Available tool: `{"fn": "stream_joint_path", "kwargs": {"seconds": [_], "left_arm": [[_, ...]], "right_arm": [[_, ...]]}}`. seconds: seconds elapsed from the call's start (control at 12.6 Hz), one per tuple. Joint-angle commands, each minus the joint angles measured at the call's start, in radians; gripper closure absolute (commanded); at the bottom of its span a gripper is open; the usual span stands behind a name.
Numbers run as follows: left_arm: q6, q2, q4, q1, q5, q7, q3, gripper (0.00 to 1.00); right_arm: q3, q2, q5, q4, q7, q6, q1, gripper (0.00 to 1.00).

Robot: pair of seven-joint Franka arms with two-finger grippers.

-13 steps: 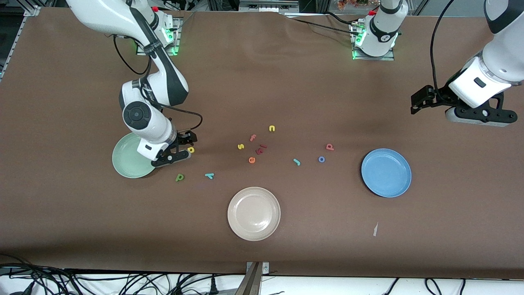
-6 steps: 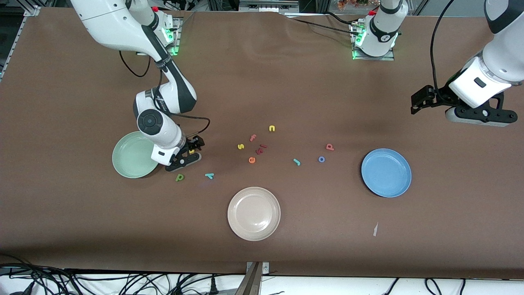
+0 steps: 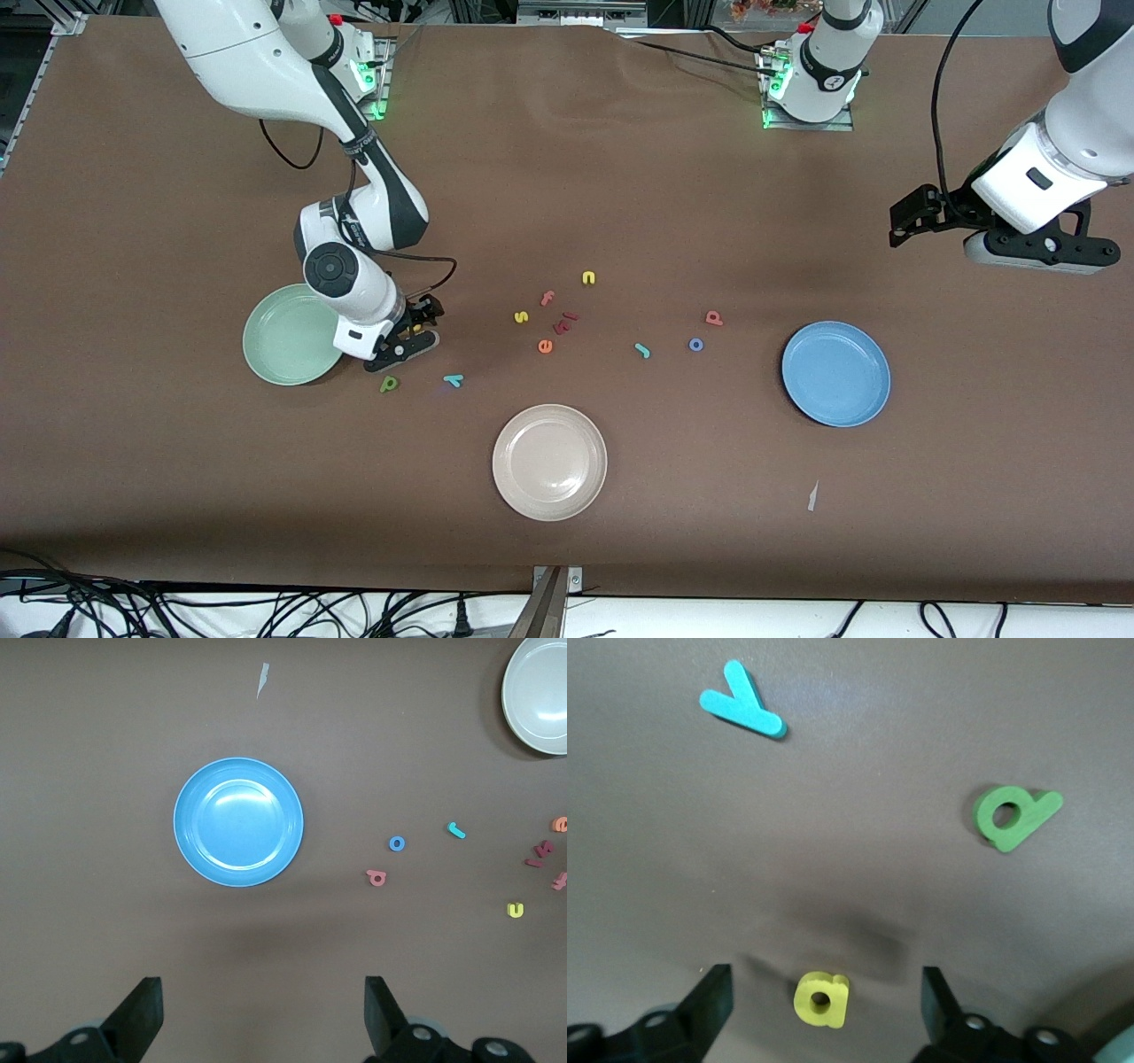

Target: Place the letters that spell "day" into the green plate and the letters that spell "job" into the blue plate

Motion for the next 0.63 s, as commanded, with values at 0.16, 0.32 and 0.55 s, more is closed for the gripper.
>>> {"fn": "stream_joint_path", "kwargs": {"seconds": [0.16,0.32,0.55], "left_arm": [[-0.014,-0.014,-0.002,0.005,-0.007,0.012,0.003,0.00],[-0.014,-0.012,-0.002,0.006,-0.007,0.012,0.003,0.00],[-0.014,-0.012,-0.002,0.005,-0.007,0.013,0.001,0.00]], "right_arm": [[0.003,-0.018,0.013,-0.098,0.002,0.122,-0.002,0.26],[0.003,-0.032,0.013,-0.097,0.025,0.116,-0.002,0.36],[0.005,-0.046,0.014,-0.097,0.048,0.099,-0.002,0.46]]}}
